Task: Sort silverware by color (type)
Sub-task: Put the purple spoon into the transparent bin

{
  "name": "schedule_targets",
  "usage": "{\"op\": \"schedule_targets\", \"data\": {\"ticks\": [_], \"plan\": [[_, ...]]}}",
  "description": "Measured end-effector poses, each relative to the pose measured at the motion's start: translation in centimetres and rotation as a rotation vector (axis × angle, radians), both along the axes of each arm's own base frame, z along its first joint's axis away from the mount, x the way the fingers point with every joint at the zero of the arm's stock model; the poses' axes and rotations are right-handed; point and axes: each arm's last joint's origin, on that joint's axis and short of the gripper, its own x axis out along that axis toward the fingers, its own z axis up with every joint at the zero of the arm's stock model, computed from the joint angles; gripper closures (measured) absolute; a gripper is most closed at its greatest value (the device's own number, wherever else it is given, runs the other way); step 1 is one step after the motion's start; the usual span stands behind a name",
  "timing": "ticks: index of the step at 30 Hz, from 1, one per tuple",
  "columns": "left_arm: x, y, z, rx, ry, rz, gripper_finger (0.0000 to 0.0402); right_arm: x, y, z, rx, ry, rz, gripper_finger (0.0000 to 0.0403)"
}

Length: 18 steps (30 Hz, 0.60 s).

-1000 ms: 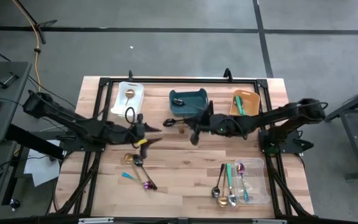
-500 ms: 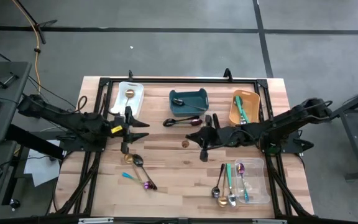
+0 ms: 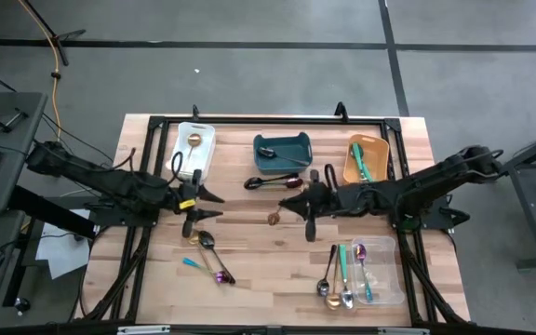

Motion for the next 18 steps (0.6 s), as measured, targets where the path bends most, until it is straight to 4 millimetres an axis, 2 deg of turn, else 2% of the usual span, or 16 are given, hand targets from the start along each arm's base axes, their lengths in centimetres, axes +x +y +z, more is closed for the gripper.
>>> {"op": "schedule_targets", "data": {"ticks": [4,7,9,11,14,16,18], "plan": [[0.3,-0.3,-0.1,-0.068,0.01,-0.064,0.025,-0.2,-1.3,2.3,-0.022,-0.058,-0.044,0.0402],[0.7,-0.3,0.2,-0.009,-0.044,-0.076,0.025,0.2,-3.1,3.7,-0.05,-0.081,-0.096,0.0402],[1.0,0.0,0.6,0.05,-0.087,-0.024,0.025,0.8,-5.0,3.8,-0.057,-0.059,-0.156,0.0402],[1.3,0.5,1.0,0.091,-0.135,0.047,0.025,1.5,-6.9,2.6,-0.036,0.012,-0.194,0.0403],[1.5,1.2,1.1,0.148,-0.154,0.123,0.025,2.7,-8.9,-0.5,0.01,0.168,-0.236,0.0403],[1.6,1.7,1.0,0.19,-0.138,0.157,0.025,3.3,-9.6,-2.2,0.032,0.252,-0.263,0.0403],[1.7,2.2,0.9,0.198,-0.123,0.185,0.025,3.6,-9.9,-3.1,0.033,0.288,-0.273,0.0403]]}}
